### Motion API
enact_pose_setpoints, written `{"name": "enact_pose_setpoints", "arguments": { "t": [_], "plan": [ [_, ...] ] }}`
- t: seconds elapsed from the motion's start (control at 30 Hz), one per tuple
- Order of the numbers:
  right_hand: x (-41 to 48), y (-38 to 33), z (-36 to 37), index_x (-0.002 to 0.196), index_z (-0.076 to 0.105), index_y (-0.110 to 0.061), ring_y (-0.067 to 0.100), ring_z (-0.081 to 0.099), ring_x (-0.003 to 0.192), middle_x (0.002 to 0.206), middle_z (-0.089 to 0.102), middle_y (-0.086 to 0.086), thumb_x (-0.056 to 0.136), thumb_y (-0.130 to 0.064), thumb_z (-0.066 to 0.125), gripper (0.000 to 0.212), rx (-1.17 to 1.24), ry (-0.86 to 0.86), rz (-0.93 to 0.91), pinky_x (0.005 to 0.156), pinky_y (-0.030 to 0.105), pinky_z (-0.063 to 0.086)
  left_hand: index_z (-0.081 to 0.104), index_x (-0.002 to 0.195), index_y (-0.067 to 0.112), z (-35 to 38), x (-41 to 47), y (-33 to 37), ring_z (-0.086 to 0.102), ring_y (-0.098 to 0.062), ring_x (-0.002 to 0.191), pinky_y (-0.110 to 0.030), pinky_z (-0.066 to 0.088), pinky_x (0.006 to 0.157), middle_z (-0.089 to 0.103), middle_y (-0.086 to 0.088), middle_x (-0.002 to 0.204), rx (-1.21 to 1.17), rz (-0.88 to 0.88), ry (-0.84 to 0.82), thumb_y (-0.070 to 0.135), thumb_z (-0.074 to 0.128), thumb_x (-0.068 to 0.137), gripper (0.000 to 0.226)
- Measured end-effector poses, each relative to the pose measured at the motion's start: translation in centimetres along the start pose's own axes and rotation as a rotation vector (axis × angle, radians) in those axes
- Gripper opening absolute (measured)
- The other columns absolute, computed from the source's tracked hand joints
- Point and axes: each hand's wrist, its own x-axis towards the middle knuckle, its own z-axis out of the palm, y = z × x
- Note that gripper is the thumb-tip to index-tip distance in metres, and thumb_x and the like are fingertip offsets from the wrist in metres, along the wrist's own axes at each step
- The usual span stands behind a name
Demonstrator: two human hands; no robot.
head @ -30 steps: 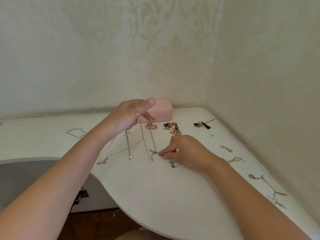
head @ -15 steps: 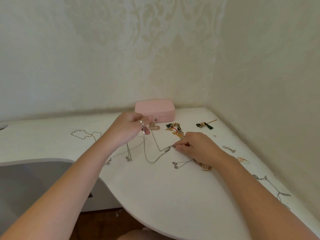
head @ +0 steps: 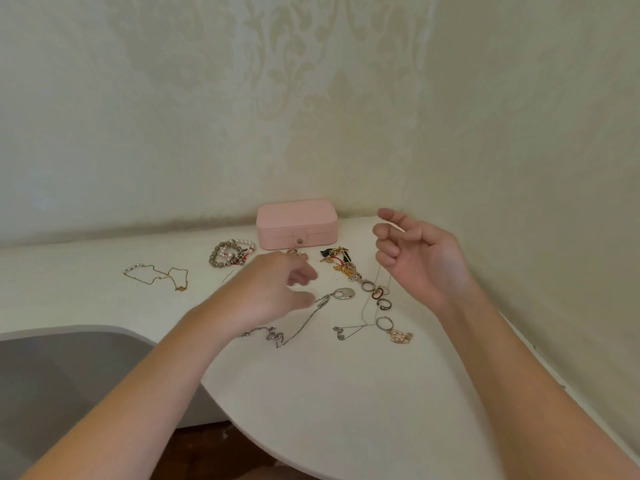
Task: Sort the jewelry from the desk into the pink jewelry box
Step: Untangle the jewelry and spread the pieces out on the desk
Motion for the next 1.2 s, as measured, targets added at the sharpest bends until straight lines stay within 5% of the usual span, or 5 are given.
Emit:
{"name": "enact_pose_setpoints", "arguments": {
  "t": [0.33, 0.63, 0.77, 0.87, 1.2],
  "plan": [
    [-0.2, -0.6, 0.1, 0.089, 0.050, -0.007, 0.016, 0.037, 0.055, 0.070, 0.052, 0.008, 0.051, -0.006, 0.057, 0.039, 0.181, -0.095, -0.032, 0.050, 0.023, 0.036, 0.070, 0.090, 0.008, 6.2, 2.9, 3.5, 0.067, -0.024, 0.097, -0.033, 0.050, 0.095, 0.073, -0.010, 0.094, -0.844, 0.077, -0.162, 0.017, 0.066, 0.086, 0.010],
    [0.3, -0.3, -0.6, 0.086, 0.049, -0.006, 0.014, 0.042, 0.059, 0.076, 0.055, 0.010, 0.065, 0.018, 0.022, 0.042, -0.019, 0.032, 0.030, 0.050, 0.020, 0.037, 0.067, 0.083, 0.007, 3.8, 2.7, 2.2, 0.067, -0.017, 0.066, -0.029, 0.058, 0.070, 0.068, -0.006, 0.070, -1.029, 0.057, -0.054, 0.019, 0.057, 0.090, 0.017],
    [0.4, 0.3, -1.0, 0.090, 0.054, -0.004, 0.021, 0.063, 0.084, 0.097, 0.069, 0.018, 0.075, 0.026, 0.018, 0.049, -0.113, 0.014, 0.056, 0.073, 0.022, 0.053, 0.065, 0.083, 0.008, 1.4, 2.7, 2.3, 0.052, -0.010, 0.049, -0.021, 0.049, 0.048, 0.056, 0.000, 0.058, -1.059, 0.063, -0.011, 0.016, 0.050, 0.094, 0.020],
    [0.2, 0.2, -1.2, 0.097, 0.056, -0.002, 0.028, 0.062, 0.111, 0.117, 0.063, 0.024, 0.076, 0.028, 0.017, 0.054, -0.147, -0.039, 0.076, 0.094, 0.027, 0.051, 0.064, 0.080, 0.010, -0.1, 2.6, 2.1, 0.046, -0.007, 0.045, -0.019, 0.045, 0.045, 0.051, 0.003, 0.055, -1.082, 0.062, -0.019, 0.019, 0.051, 0.091, 0.019],
    [0.1, 0.7, -1.7, 0.116, 0.058, -0.008, 0.013, 0.058, 0.117, 0.123, 0.062, 0.005, 0.083, 0.025, 0.030, 0.054, -0.639, -0.094, 0.134, 0.100, 0.019, 0.044, 0.064, 0.066, 0.013, -2.0, 1.3, -0.5, 0.052, -0.010, 0.043, -0.024, 0.054, 0.050, 0.051, 0.001, 0.055, -1.485, -0.059, 0.000, 0.026, 0.052, 0.078, 0.021]
  ]
}}
